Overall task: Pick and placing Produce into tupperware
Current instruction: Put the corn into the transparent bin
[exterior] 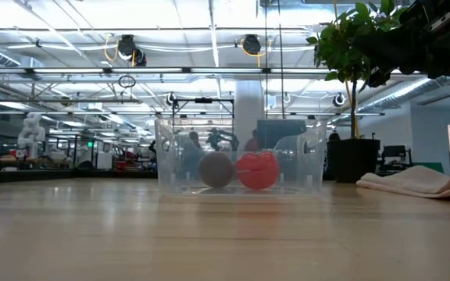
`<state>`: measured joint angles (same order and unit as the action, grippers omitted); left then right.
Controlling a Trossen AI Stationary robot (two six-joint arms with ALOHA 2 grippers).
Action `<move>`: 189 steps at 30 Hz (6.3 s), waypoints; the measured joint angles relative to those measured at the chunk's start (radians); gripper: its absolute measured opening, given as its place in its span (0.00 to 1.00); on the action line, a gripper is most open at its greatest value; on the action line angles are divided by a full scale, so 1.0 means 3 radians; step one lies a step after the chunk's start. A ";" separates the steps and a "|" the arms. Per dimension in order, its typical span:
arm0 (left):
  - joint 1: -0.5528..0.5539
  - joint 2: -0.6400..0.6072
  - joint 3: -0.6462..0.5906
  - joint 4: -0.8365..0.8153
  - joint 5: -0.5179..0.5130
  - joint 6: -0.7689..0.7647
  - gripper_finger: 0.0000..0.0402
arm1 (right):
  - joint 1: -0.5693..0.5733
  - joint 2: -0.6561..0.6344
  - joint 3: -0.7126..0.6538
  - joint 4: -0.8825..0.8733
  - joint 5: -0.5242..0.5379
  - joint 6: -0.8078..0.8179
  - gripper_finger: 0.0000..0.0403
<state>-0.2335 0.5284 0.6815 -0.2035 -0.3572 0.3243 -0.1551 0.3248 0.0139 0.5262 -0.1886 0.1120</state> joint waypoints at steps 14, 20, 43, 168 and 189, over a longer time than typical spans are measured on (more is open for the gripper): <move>0.0707 -0.0599 -0.0565 0.0185 0.0897 -0.0260 0.49 | 0.0000 0.0000 0.0001 -0.0001 0.0001 0.0000 0.00; 0.0768 -0.0682 -0.0884 0.0372 0.1039 -0.0448 0.53 | 0.0000 0.0000 0.0004 0.0000 0.0001 0.0000 0.00; 0.0780 -0.0681 -0.1889 0.1339 0.1250 -0.0632 0.50 | 0.0000 0.0000 0.0003 -0.0001 0.0010 -0.0001 0.00; 0.1528 0.4015 0.3167 -0.2636 0.2442 0.0544 0.53 | -0.0001 0.0019 0.0003 -0.0024 0.0011 -0.0090 0.00; 0.0891 0.4805 0.3167 -0.2603 0.2497 0.0666 0.53 | -0.0001 0.0019 0.0003 -0.0025 0.0011 -0.0102 0.00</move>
<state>0.0338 1.9699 1.6318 -0.9843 0.3919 0.5240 -0.1555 0.3305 0.0147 0.5188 -0.1852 0.0814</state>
